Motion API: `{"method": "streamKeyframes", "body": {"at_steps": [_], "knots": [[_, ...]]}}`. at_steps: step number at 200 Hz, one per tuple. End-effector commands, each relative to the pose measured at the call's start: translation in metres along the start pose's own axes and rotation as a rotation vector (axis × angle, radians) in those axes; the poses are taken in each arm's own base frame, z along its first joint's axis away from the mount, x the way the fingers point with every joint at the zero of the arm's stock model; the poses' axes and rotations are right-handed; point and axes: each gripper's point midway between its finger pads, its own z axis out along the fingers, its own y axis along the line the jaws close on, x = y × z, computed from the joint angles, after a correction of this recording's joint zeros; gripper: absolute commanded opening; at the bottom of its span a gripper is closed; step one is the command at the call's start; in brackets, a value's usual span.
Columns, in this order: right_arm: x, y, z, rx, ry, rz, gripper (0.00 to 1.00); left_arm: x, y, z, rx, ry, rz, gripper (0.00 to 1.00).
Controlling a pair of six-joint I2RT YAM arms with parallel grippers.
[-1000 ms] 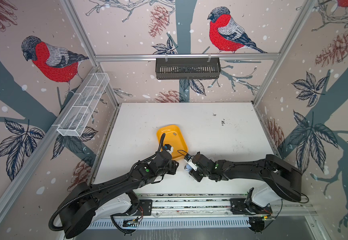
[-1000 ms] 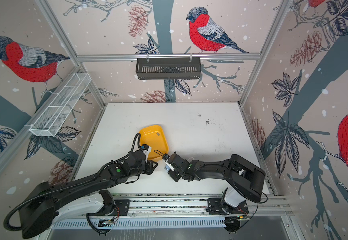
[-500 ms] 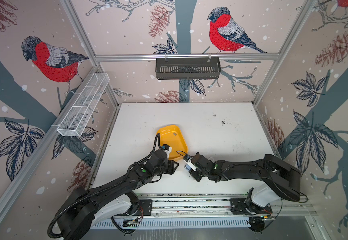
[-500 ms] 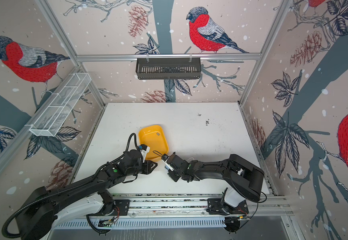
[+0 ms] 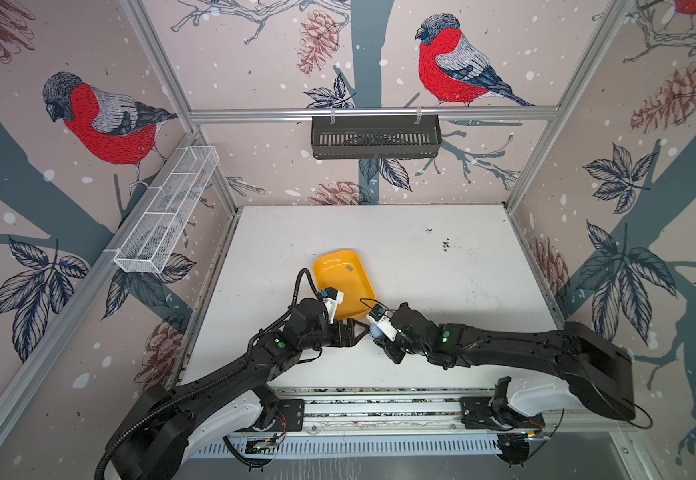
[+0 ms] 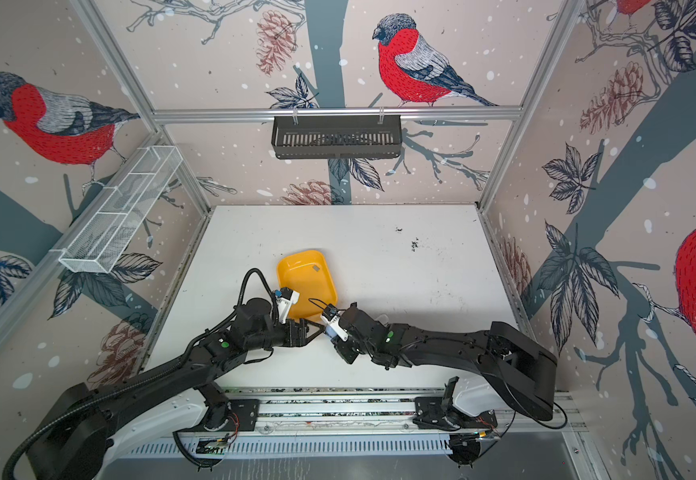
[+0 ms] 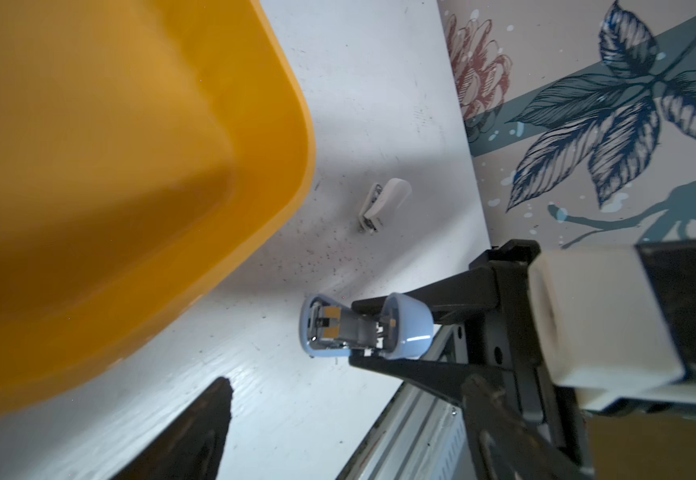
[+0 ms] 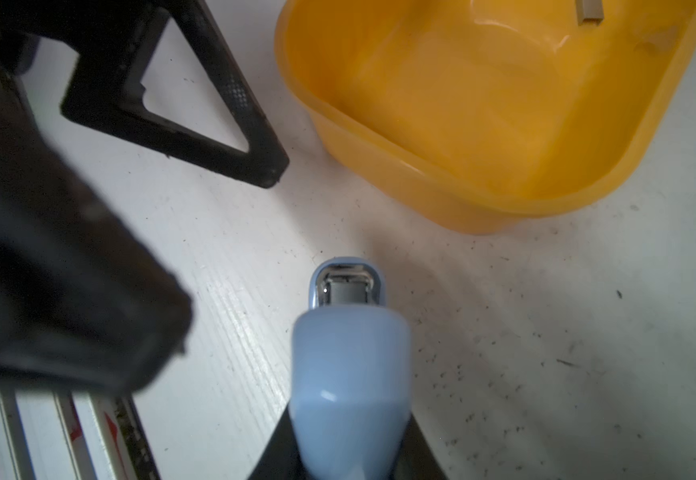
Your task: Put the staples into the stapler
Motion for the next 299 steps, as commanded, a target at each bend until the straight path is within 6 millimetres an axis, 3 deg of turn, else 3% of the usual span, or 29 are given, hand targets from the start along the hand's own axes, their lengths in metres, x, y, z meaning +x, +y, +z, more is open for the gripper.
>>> {"method": "streamKeyframes", "body": {"at_steps": [1, 34, 92, 160, 191, 243, 299], "knots": [[-0.012, 0.007, -0.007, -0.027, -0.046, 0.020, 0.21, -0.006, -0.027, -0.001, 0.125, 0.005, -0.007, 0.88], [-0.015, 0.011, -0.010, -0.034, -0.058, 0.024, 0.21, -0.002, -0.041, -0.001, 0.199, 0.036, -0.006, 0.89], [-0.018, 0.018, -0.011, -0.033, -0.070, 0.010, 0.21, 0.000, -0.033, 0.008, 0.163, 0.066, -0.023, 0.86], [-0.016, 0.019, -0.009, -0.029, -0.069, 0.015, 0.21, -0.001, -0.036, 0.009, 0.177, 0.067, -0.024, 0.55], [-0.016, 0.020, -0.008, -0.030, -0.069, 0.014, 0.20, 0.001, -0.035, 0.010, 0.183, 0.070, -0.015, 0.46], [-0.016, 0.020, -0.008, -0.032, -0.069, 0.018, 0.20, 0.002, -0.041, 0.011, 0.196, 0.078, 0.018, 0.36], [-0.014, 0.020, -0.007, -0.031, -0.065, 0.018, 0.17, 0.006, -0.032, 0.015, 0.155, 0.090, 0.023, 0.31]]}}
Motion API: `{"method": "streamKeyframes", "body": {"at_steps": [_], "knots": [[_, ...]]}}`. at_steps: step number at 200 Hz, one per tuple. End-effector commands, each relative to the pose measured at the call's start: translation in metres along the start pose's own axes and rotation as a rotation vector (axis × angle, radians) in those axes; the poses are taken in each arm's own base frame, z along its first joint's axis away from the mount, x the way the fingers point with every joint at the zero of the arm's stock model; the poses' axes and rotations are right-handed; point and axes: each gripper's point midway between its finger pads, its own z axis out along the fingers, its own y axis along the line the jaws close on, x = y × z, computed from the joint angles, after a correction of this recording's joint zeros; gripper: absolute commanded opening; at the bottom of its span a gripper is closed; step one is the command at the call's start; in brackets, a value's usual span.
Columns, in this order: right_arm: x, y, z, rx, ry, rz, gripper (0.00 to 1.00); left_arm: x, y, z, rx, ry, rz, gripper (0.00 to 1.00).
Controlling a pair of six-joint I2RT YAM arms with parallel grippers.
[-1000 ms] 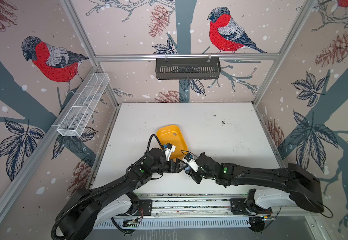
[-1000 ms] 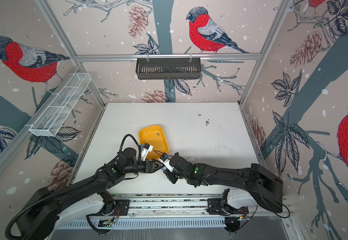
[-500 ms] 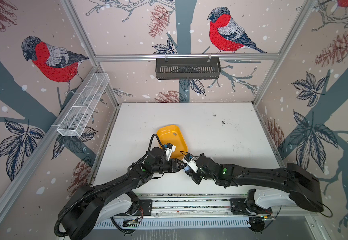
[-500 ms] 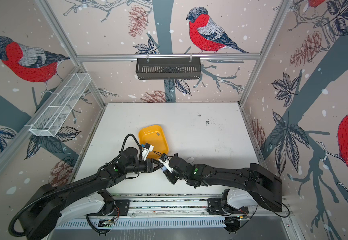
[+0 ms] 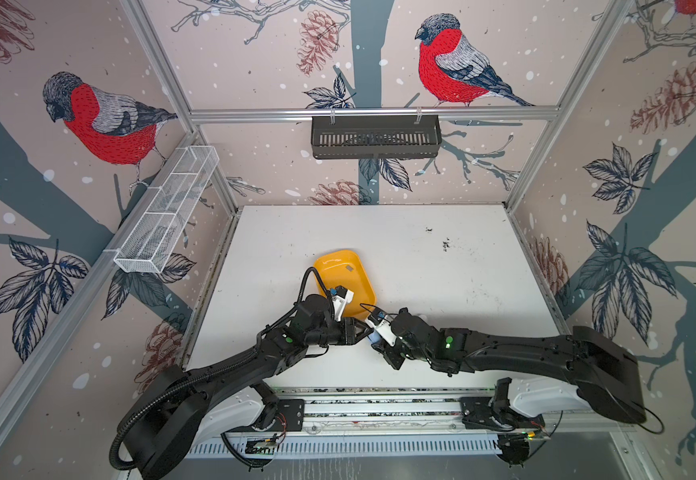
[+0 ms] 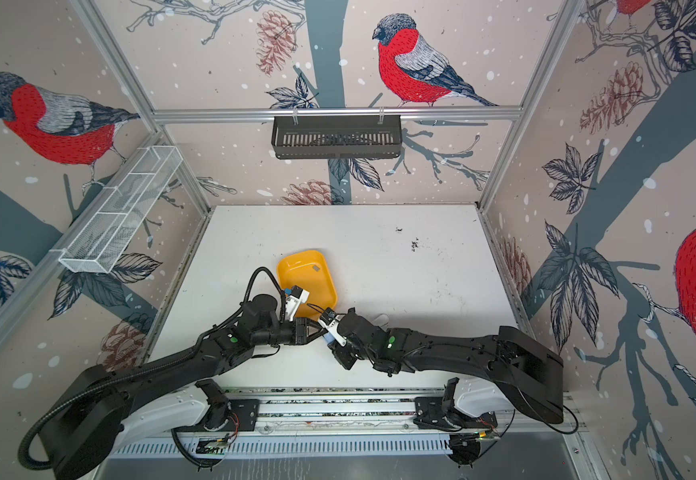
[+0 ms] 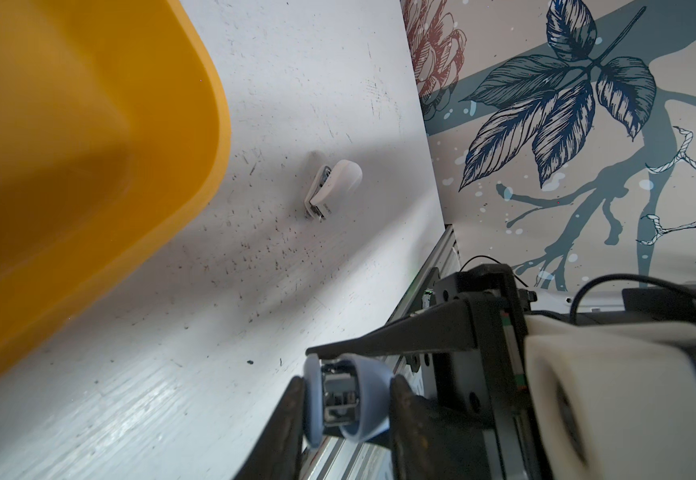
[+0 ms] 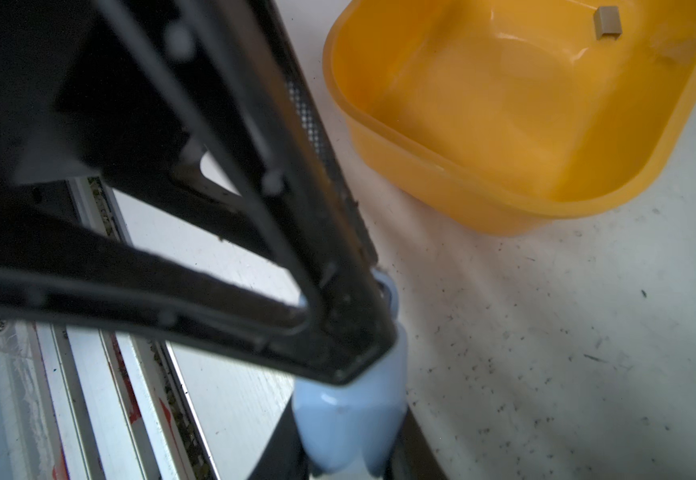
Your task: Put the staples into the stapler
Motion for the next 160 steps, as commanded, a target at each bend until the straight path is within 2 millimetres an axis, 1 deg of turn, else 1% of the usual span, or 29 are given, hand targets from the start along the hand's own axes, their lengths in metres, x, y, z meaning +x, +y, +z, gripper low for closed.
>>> {"method": "streamKeyframes", "body": {"at_steps": [1, 24, 30, 35, 38, 52, 63, 80, 85, 110, 160], "knots": [[-0.013, 0.003, 0.000, -0.009, -0.054, 0.006, 0.17, 0.000, -0.013, 0.001, 0.052, 0.011, 0.051, 0.31], [-0.013, 0.003, 0.000, -0.008, -0.055, 0.008, 0.16, 0.000, -0.010, 0.002, 0.040, 0.011, 0.047, 0.30], [-0.013, 0.003, 0.000, -0.008, -0.054, 0.008, 0.15, 0.001, -0.009, 0.002, 0.039, 0.012, 0.049, 0.36], [-0.012, 0.003, 0.000, -0.008, -0.052, 0.008, 0.15, 0.001, -0.009, 0.002, 0.037, 0.014, 0.051, 0.44], [-0.012, 0.003, 0.000, -0.008, -0.052, 0.008, 0.15, 0.000, -0.008, 0.002, 0.035, 0.013, 0.051, 0.46], [-0.013, 0.002, 0.000, -0.007, -0.053, 0.010, 0.14, 0.000, -0.009, 0.002, 0.035, 0.013, 0.052, 0.49], [-0.013, 0.003, 0.000, -0.008, -0.052, 0.008, 0.14, 0.000, -0.011, 0.002, 0.043, 0.013, 0.062, 0.56], [-0.013, 0.003, 0.000, -0.011, -0.047, 0.005, 0.13, -0.001, -0.015, 0.000, 0.056, 0.009, 0.079, 0.63], [-0.013, 0.003, 0.000, -0.010, -0.046, 0.006, 0.13, -0.001, -0.015, 0.000, 0.053, 0.011, 0.081, 0.64], [-0.012, 0.003, 0.001, -0.011, -0.044, 0.007, 0.12, 0.001, -0.012, 0.001, 0.036, 0.027, 0.089, 0.64], [-0.014, 0.003, 0.001, -0.010, -0.043, 0.007, 0.12, 0.005, -0.003, 0.008, 0.008, 0.062, 0.086, 0.50]]}}
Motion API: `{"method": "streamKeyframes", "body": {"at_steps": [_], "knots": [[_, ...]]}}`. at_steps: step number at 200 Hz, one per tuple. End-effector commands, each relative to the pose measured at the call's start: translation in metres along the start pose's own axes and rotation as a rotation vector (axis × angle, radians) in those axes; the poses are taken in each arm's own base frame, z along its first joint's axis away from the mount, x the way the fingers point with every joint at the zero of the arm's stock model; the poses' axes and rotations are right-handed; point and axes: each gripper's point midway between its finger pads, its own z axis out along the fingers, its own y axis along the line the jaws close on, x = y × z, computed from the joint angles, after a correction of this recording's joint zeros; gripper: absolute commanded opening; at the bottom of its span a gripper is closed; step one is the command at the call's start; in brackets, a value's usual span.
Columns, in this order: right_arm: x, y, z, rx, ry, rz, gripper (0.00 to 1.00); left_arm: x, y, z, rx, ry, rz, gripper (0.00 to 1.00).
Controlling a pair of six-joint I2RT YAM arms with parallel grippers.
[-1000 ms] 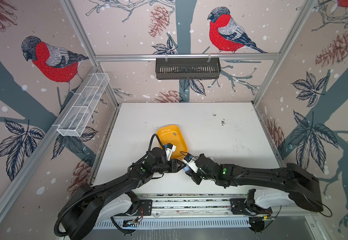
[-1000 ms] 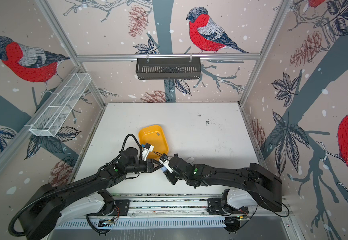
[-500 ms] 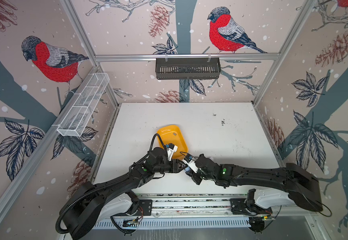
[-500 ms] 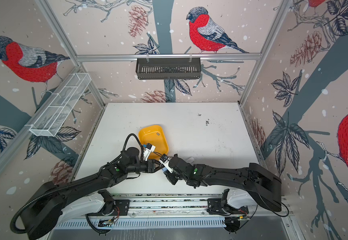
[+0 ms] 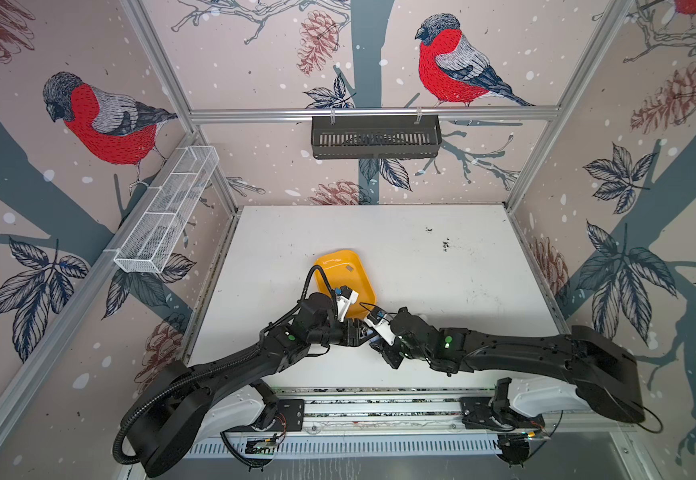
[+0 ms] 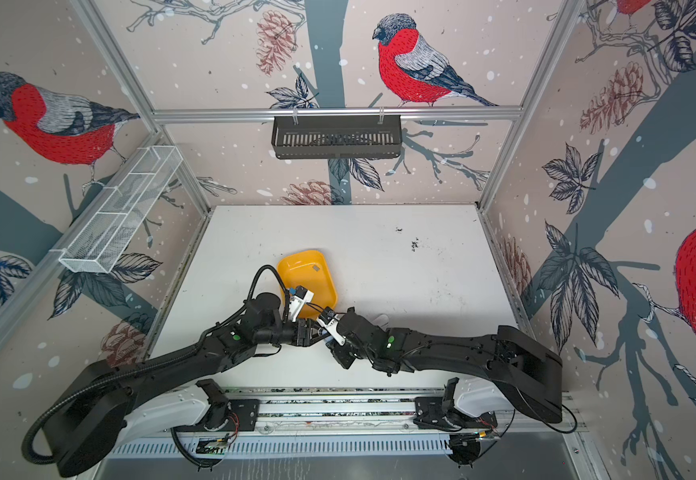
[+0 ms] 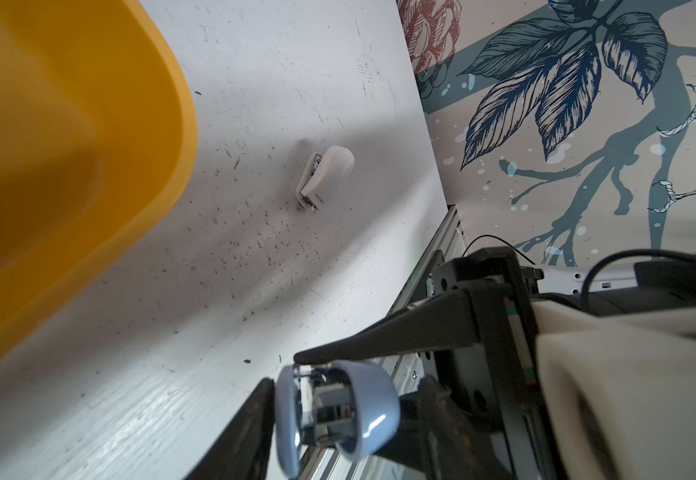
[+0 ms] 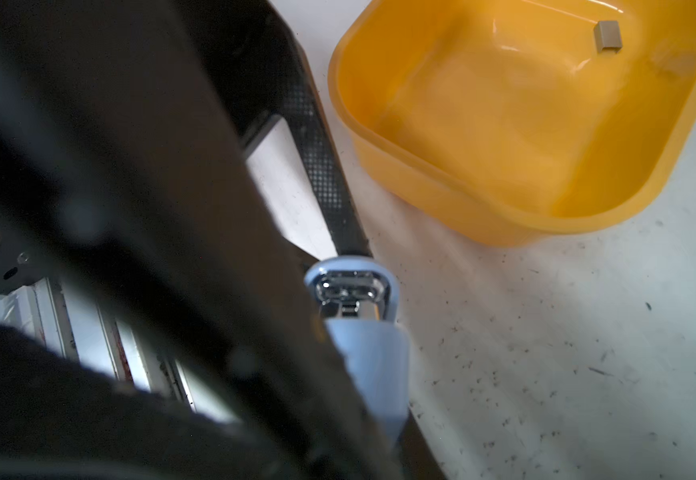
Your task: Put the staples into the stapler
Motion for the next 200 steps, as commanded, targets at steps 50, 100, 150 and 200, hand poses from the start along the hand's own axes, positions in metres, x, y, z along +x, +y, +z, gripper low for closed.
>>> {"method": "streamKeyframes", "body": {"at_steps": [50, 100, 150, 200], "knots": [[-0.0069, 0.0020, 0.0009, -0.006, -0.021, 0.004, 0.12, -0.0029, -0.0005, 0.0029, -0.008, 0.008, 0.028, 0.39], [-0.0046, 0.0021, 0.0039, -0.009, -0.014, 0.010, 0.12, -0.0010, 0.0016, 0.0018, -0.015, 0.008, 0.027, 0.34], [-0.0035, 0.0018, 0.0042, -0.010, -0.011, 0.012, 0.12, -0.0008, 0.0027, 0.0017, -0.018, 0.006, 0.027, 0.27], [-0.0018, 0.0003, 0.0048, -0.010, -0.006, 0.023, 0.12, -0.0021, 0.0023, 0.0002, -0.024, -0.002, 0.031, 0.58]]}}
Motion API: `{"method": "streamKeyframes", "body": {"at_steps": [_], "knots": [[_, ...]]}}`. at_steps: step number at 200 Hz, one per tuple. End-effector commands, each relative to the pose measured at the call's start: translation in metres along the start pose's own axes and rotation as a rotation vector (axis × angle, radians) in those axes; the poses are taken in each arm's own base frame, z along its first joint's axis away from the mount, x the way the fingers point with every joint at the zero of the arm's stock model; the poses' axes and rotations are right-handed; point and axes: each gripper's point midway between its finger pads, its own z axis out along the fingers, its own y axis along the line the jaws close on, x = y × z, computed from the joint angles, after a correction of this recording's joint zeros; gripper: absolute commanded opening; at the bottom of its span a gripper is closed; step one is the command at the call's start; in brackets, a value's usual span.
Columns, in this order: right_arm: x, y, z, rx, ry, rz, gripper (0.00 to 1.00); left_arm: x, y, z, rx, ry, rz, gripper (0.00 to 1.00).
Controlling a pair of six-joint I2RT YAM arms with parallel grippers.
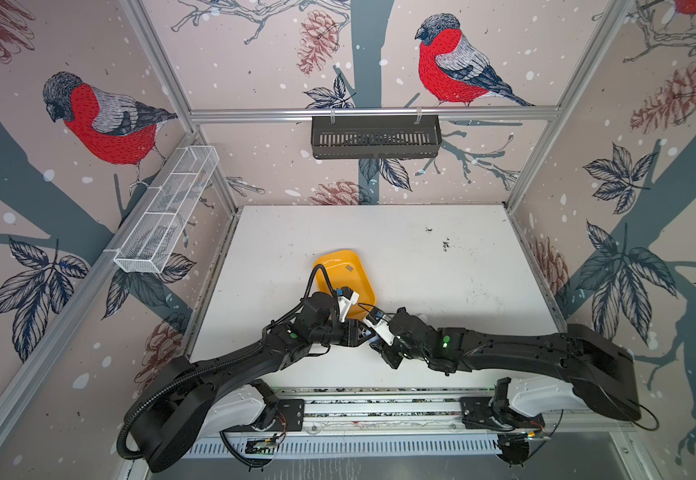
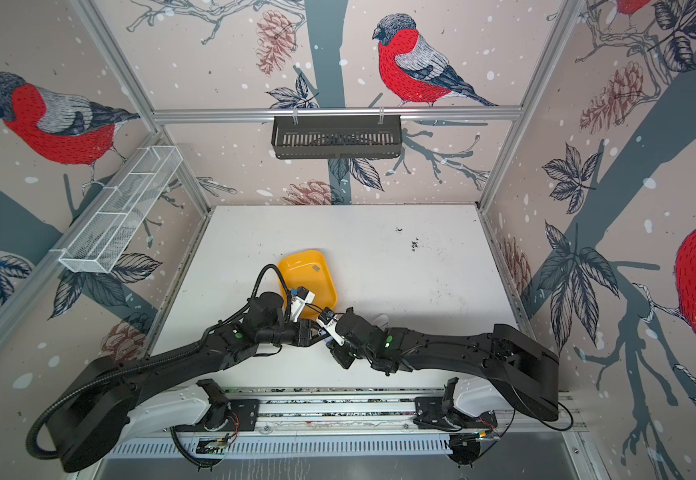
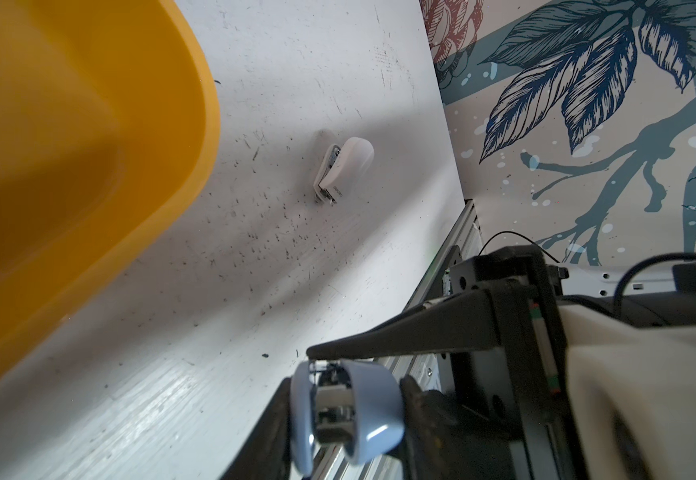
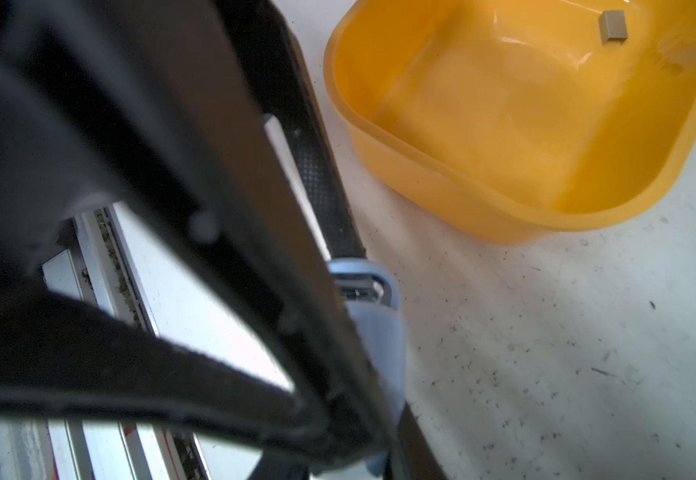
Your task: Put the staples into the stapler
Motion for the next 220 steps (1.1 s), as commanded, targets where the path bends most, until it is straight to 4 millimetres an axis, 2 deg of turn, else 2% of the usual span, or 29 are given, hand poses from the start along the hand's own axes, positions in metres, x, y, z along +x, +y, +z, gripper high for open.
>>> {"method": "streamKeyframes", "body": {"at_steps": [1, 32, 51, 74, 123, 220], "knots": [[-0.005, 0.001, 0.000, -0.010, -0.018, 0.021, 0.12, -0.004, -0.004, -0.002, 0.009, -0.016, 0.020, 0.59], [0.002, -0.008, 0.001, 0.011, 0.014, 0.060, 0.11, -0.008, 0.001, -0.010, -0.058, -0.044, 0.025, 0.87], [0.009, -0.017, -0.001, 0.058, 0.060, 0.090, 0.11, -0.018, 0.018, -0.024, -0.181, -0.109, -0.001, 0.93], [0.025, -0.029, -0.001, 0.119, 0.133, 0.128, 0.11, -0.029, 0.036, -0.050, -0.291, -0.207, -0.022, 0.96], [0.054, -0.041, 0.002, 0.166, 0.286, 0.182, 0.11, -0.038, 0.037, -0.082, -0.335, -0.370, 0.003, 0.98], [0.070, -0.048, 0.016, 0.198, 0.435, 0.177, 0.14, -0.039, 0.033, -0.083, -0.326, -0.368, 0.018, 0.98]]}}
